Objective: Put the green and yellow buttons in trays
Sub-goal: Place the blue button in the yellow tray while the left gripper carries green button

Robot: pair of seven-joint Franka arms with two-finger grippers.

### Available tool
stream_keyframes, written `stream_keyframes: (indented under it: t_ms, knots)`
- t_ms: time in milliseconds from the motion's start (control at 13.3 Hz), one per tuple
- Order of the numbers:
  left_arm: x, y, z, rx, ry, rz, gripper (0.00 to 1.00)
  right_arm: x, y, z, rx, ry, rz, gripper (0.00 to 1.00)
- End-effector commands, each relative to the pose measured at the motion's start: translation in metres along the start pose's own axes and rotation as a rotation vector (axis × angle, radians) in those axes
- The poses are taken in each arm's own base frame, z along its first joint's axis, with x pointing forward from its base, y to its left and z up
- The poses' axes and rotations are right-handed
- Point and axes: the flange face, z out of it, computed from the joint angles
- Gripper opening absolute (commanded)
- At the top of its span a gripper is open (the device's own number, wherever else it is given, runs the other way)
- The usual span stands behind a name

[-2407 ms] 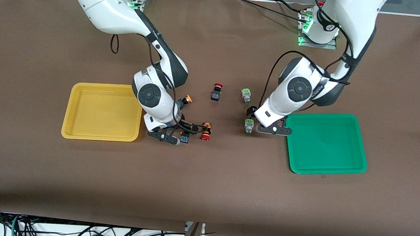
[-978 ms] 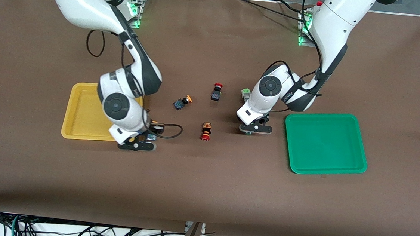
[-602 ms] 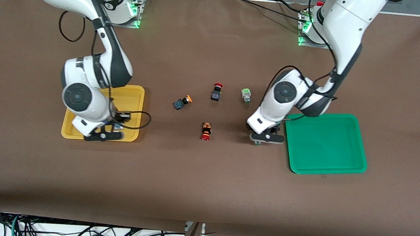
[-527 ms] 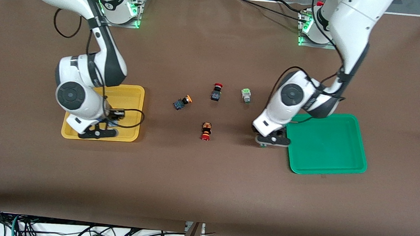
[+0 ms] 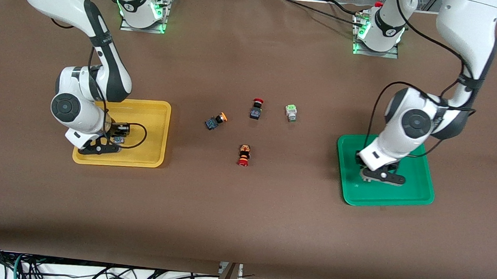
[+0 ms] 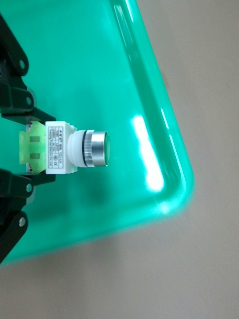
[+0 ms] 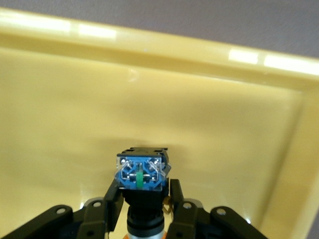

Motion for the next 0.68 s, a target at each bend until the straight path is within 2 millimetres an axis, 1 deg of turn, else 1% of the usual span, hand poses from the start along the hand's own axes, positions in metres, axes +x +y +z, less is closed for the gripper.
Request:
stream_keyframes:
  t_ms: [0,75,150,226,301,376,527,602]
  knots:
    - [-0.028,-0.065,0.002,-0.061,-0.025,0.068,0.0,-0.004,-0.004,0.002,0.038,0.008,0.015,0.42]
    - [-0.036,-0.084,0.011,-0.085,-0.035,0.077,0.0,-0.002,-0.004,0.003,0.054,0.01,0.031,0.74]
    - [-0.045,-0.096,0.019,-0.103,-0.049,0.075,0.0,0.001,-0.012,-0.001,0.067,0.008,0.044,0.8]
    - [-0.054,-0.102,0.028,-0.113,-0.066,0.071,0.0,0.004,-0.023,-0.008,0.069,0.011,0.051,0.84]
    - [-0.059,-0.107,0.037,-0.12,-0.08,0.056,0.0,0.004,-0.028,-0.014,0.069,-0.005,0.1,0.86]
    - [-0.064,-0.107,0.045,-0.125,-0.097,0.053,0.0,0.007,-0.044,-0.024,0.078,-0.016,0.12,0.86]
    - [-0.073,-0.108,0.054,-0.131,-0.117,0.046,0.01,0.008,-0.074,-0.042,0.086,-0.084,0.194,0.86]
    - [-0.074,-0.108,0.055,-0.132,-0.12,0.046,0.09,0.008,-0.101,-0.053,0.092,-0.107,0.243,0.86]
